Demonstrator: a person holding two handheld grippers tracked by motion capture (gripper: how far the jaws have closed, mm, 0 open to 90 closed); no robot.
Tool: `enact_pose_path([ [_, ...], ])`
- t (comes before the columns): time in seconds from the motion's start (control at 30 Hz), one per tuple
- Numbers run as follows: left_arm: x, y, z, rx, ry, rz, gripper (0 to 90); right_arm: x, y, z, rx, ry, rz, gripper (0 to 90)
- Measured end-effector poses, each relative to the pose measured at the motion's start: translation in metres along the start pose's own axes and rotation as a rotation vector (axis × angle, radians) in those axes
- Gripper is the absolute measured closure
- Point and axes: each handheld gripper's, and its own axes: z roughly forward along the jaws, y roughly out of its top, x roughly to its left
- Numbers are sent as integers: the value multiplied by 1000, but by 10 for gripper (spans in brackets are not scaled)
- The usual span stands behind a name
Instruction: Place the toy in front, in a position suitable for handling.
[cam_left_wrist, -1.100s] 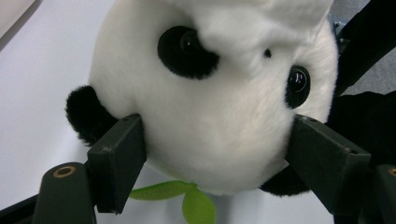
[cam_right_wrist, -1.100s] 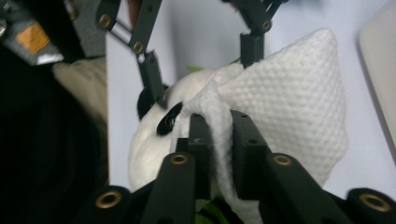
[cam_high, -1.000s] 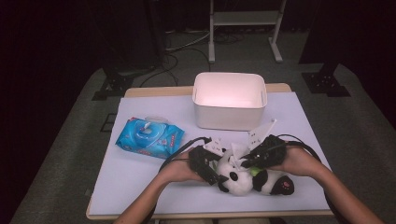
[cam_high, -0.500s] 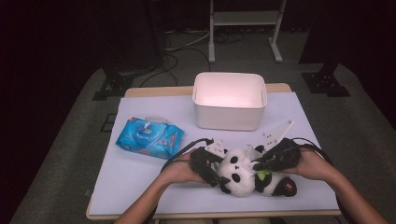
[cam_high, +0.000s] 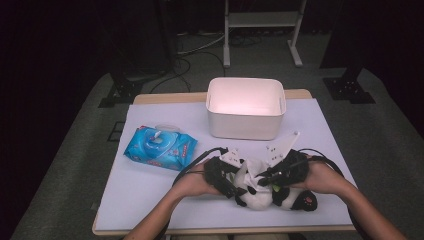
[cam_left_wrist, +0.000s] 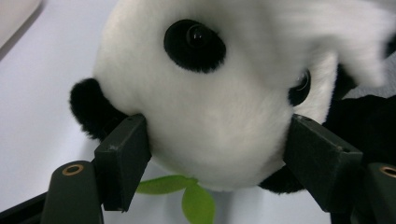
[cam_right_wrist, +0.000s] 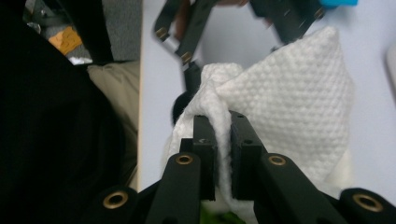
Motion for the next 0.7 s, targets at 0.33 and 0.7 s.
enact_pose_path([
  [0.33, 1, 3, 0, -6, 8, 5, 242, 12, -25, -2, 53, -43, 33, 826],
  [0.7, 3, 2, 1, -6, 30, 24, 220, -22, -33, -9, -6, -68, 84, 829],
])
